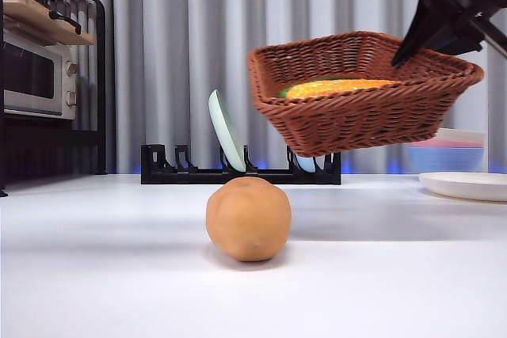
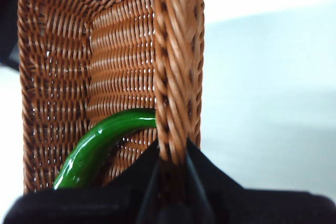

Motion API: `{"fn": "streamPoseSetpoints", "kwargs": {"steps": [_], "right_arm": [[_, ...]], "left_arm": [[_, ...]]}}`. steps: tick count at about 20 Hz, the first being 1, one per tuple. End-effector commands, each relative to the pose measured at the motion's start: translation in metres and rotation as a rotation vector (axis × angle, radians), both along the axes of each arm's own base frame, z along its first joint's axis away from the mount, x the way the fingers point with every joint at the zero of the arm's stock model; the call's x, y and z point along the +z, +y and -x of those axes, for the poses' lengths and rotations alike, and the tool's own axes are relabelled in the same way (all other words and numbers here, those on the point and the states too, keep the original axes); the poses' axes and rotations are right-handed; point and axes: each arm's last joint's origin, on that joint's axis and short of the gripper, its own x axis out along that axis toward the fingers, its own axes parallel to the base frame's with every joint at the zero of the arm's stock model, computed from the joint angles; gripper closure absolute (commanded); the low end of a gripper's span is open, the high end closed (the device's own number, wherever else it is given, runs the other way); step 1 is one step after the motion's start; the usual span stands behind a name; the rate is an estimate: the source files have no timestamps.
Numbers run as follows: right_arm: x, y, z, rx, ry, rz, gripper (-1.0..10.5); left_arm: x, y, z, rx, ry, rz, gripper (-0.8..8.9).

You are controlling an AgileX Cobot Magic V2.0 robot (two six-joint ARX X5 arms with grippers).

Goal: Pick up the basket,pick up the corn from the table,pick up the potato from the table,pick up the cucumber from the table,put all items into the basket

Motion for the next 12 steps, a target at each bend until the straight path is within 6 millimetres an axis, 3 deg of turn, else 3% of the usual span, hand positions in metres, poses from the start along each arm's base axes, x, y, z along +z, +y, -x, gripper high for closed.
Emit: {"fn": "streamPoseSetpoints", "kwargs": {"steps": [1,7,12], "right_arm": [[0.006,-0.011,-0.003,-0.041,-0.024,-0.024,9.6],[0.016,-0.050,-0.006,-0.169,-0.050,-0.036,9.6],[0.023,-0.062,-0.005,-0.162,-0.062,-0.088,9.6]], "left_arm": [[-0.030,-0.016,0.000,-0.022,0.069,-0.031,2.20],[-0.139,-0.041,-0.015,0.134,0.236,0.015,2.20],[-0.173,-0.057,-0.037,0.210,0.242,-0.014,2.20]]}}
